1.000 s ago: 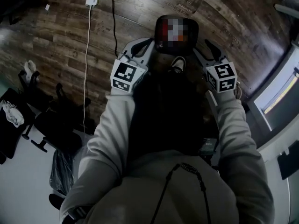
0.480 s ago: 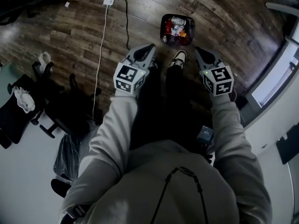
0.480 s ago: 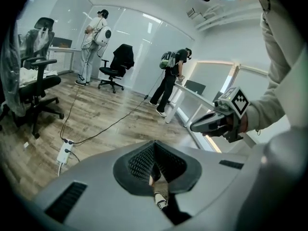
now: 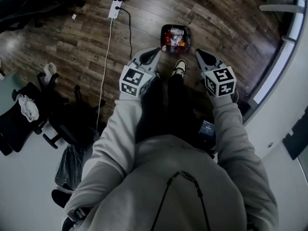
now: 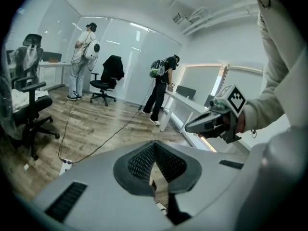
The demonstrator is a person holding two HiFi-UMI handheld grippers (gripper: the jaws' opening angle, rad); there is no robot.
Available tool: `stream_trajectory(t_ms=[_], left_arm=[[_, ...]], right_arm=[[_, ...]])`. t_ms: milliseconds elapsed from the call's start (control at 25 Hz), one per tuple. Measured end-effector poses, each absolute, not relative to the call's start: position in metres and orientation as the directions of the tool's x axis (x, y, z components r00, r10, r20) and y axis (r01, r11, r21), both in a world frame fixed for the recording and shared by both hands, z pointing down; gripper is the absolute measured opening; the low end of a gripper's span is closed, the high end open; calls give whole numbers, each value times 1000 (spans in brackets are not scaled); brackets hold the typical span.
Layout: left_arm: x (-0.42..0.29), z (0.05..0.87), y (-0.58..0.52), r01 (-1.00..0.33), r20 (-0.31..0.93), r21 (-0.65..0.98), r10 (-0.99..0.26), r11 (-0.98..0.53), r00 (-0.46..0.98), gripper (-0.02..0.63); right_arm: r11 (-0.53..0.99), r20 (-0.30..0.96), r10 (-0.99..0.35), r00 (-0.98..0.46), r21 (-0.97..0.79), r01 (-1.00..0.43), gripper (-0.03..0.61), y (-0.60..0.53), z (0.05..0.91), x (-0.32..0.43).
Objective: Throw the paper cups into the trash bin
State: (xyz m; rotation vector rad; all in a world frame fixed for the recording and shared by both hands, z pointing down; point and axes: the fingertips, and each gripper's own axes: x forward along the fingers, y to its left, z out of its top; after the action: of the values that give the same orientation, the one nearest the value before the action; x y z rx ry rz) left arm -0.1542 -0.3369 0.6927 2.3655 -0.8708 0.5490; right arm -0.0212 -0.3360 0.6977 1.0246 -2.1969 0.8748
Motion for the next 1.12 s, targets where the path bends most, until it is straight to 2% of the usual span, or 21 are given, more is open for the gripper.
stream_trajectory(t_ms=[280, 560, 760, 1000, 1120], left_arm=[[-157, 564, -391, -658, 388, 333, -538, -675, 748, -6], [-171, 408, -453, -688, 260, 190, -640, -701, 724, -6], [-177, 315, -447, -517, 134, 233, -499, -824, 856, -6], [-237, 229, -471, -634, 73, 119, -630, -764, 773, -6], [-244, 213, -470, -638, 57, 94, -636, -764, 770, -6]], right_arm=[[541, 589, -568, -576, -261, -800, 20, -393, 571, -31], [662, 411, -623, -665, -177, -729, 20, -445, 407, -65], [781, 370, -553, -746, -82, -619, 20, -452, 331, -109], [793, 243, -588, -771, -16, -610, 20, -476, 244, -159], [784, 198, -605, -771, -21, -620, 18, -481, 222, -170]])
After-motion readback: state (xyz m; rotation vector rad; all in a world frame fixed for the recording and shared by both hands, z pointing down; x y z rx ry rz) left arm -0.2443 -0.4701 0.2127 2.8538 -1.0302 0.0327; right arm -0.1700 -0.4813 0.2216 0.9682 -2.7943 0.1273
